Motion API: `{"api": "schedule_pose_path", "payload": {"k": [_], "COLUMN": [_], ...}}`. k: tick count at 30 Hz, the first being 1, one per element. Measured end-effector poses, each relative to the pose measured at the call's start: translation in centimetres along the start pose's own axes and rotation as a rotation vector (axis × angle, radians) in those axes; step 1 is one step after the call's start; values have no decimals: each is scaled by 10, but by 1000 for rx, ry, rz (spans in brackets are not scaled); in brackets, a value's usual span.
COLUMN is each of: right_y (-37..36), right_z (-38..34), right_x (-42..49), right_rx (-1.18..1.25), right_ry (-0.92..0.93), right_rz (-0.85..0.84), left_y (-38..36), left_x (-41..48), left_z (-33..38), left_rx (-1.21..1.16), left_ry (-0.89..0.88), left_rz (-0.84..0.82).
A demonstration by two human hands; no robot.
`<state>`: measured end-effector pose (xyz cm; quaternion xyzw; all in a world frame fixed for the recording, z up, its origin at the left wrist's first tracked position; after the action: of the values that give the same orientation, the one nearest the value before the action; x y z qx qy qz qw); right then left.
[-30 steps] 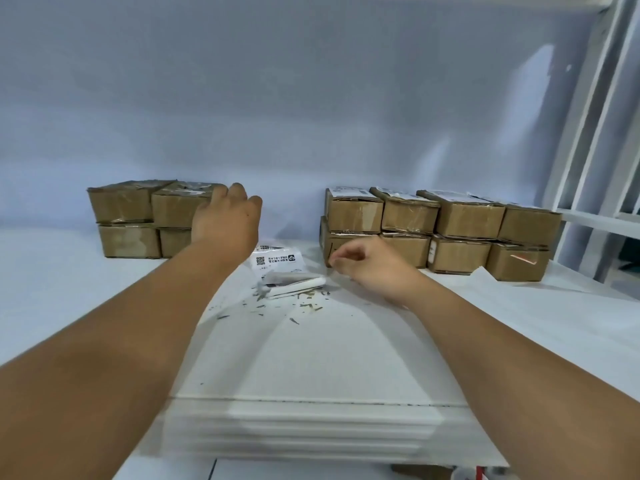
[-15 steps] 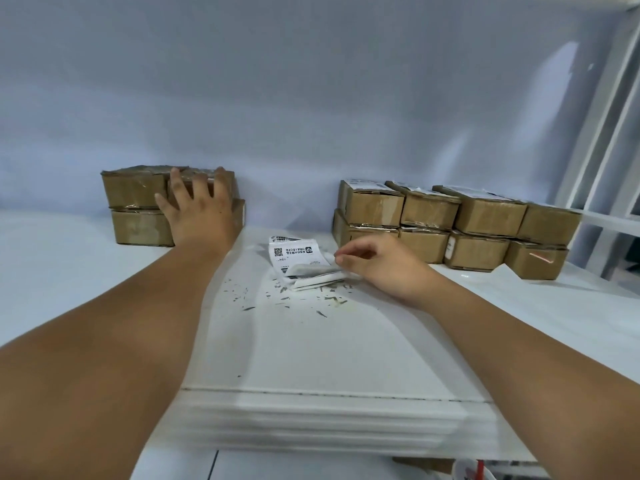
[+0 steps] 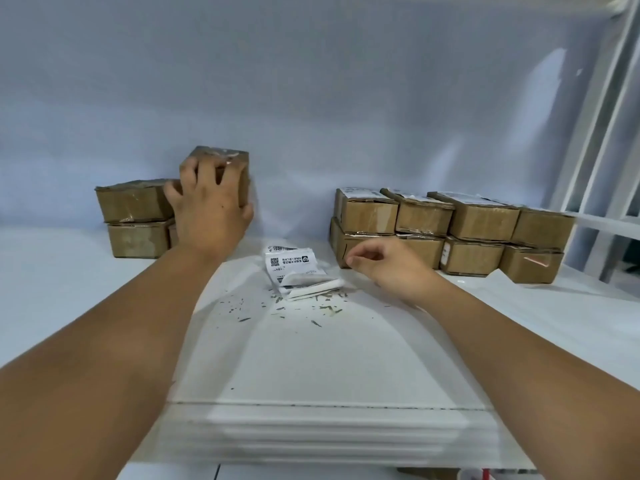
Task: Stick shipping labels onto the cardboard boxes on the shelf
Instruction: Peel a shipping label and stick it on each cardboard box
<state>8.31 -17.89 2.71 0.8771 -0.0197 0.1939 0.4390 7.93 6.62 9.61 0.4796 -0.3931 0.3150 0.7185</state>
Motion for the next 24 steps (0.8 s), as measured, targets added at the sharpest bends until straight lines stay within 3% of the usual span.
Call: {"api": "schedule_pose_path", "payload": {"k": [4,11,15,18,20,21,24], "right_y": [11,20,20,26,30,30,24], "right_z": [-6,-4,-4,7,12,13,12], "right_x": [-1,-2,1,5,5,4,2], "right_rx": [170,890,1084,1155,1182,1195,1103], "right_ry": [-3,-130,-72,-95,-115,-116,-119], "right_rz": [39,2,-31,59,90,76,-67], "left_y": [18,9,3,-1,4,7,1], "left_x": [-8,-42,-59,-63,-57,-51,-27], "left_z": [64,137,153,158,159,157,141], "left_rx": [-106,-133,-131,-197,-364,-496,-904], "left_ry": [-281,-621,-792,-880,-798,-674,-111], "left_rz": [108,104,117,54,-22,-62,-201]}}
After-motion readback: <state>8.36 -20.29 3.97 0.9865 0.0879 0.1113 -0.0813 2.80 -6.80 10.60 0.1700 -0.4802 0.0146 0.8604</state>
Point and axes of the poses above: each hand's wrist, its own x-axis towards the middle knuckle, its own y-axis out of the back of the hand, z = x × y, the point moved 8 cm from there along x, towards the middle knuckle, and after that the axes turned 13 degrees about -x, right-handed, at the moved point
